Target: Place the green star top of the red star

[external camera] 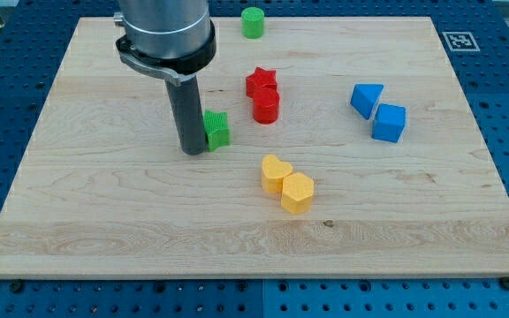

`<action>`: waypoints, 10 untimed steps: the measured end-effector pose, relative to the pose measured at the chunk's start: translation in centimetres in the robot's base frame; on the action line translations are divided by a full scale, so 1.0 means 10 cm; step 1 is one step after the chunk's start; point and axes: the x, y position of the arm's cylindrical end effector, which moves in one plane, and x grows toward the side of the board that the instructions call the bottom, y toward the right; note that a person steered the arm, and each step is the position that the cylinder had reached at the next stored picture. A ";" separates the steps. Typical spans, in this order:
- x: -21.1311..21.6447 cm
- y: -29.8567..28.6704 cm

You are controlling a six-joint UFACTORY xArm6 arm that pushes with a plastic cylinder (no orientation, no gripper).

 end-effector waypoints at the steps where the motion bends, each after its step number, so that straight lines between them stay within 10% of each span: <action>1: 0.16 0.14; 10: -1.83 0.28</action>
